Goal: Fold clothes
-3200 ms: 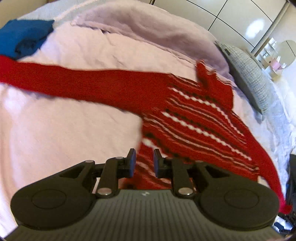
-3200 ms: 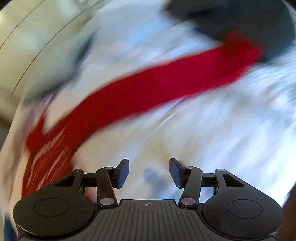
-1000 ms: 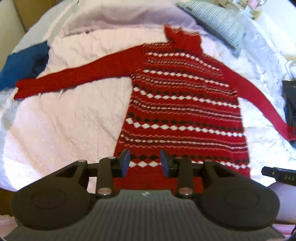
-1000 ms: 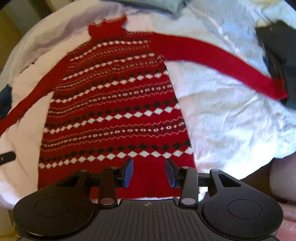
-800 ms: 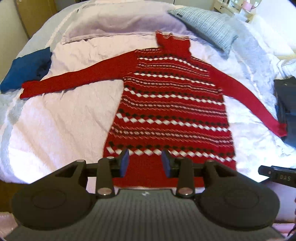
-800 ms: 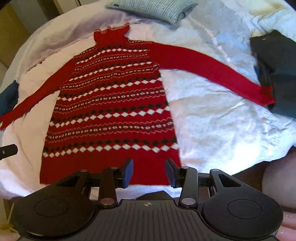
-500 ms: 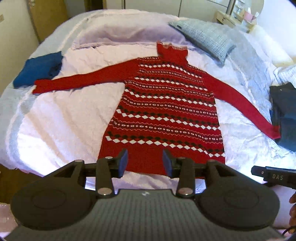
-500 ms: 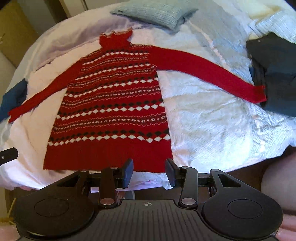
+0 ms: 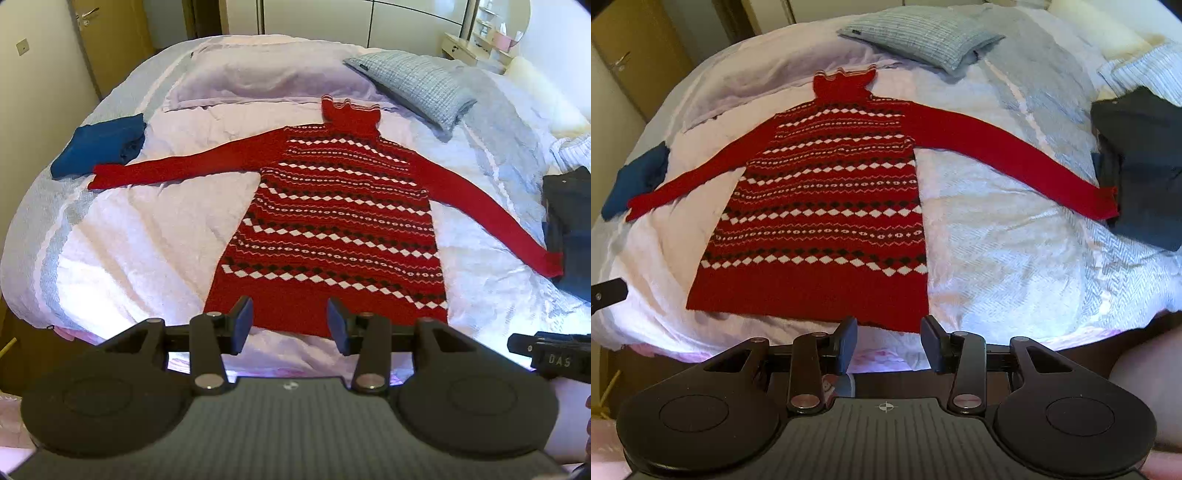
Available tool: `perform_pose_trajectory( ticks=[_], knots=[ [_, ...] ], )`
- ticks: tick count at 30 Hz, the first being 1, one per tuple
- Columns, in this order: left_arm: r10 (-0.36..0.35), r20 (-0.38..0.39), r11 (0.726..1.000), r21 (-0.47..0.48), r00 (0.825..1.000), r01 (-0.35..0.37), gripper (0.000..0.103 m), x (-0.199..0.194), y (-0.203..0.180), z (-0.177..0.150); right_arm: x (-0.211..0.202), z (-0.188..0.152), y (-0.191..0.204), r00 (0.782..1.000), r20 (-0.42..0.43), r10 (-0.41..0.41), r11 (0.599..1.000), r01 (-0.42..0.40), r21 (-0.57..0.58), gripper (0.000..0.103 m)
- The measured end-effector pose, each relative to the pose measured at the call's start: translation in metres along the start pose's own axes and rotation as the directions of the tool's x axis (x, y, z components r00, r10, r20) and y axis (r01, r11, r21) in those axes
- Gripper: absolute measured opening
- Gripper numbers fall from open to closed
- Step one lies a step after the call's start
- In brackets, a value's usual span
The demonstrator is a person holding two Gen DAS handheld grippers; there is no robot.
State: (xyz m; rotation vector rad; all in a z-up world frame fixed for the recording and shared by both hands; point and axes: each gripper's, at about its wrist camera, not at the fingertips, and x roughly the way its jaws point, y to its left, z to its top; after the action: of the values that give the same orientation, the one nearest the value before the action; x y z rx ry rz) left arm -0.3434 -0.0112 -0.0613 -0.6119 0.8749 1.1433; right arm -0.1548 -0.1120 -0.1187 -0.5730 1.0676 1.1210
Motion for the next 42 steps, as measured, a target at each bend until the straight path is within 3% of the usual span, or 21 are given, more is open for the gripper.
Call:
perform_pose_trajectory(
  ticks=[12, 31, 42],
  knots=[
    [-0.022, 0.002, 0.999, 0.049, 1.0, 0.022, 0.04, -0.012, -0.024, 0.001, -0.023, -0.006, -0.007, 1.0, 0.018, -0.016, 1.0, 0.016, -0.011, 0.042],
    [-0.019, -0.009, 0.999, 0.027, 1.0, 0.02, 0.04, -0.016, -0.002, -0.015, -0.028, -0.018, 0.011, 1.0, 0.015, -0.014, 0.999, 0.015, -0.047, 0.042],
    [-0.031, -0.005, 0.999, 0.037, 1.0, 0.031, 0.04, -0.013, -0.011, -0.011, -0.029, -0.017, 0.002, 0.999, 0.014, -0.03, 0.999, 0.03, -0.043, 0.042]
  ],
)
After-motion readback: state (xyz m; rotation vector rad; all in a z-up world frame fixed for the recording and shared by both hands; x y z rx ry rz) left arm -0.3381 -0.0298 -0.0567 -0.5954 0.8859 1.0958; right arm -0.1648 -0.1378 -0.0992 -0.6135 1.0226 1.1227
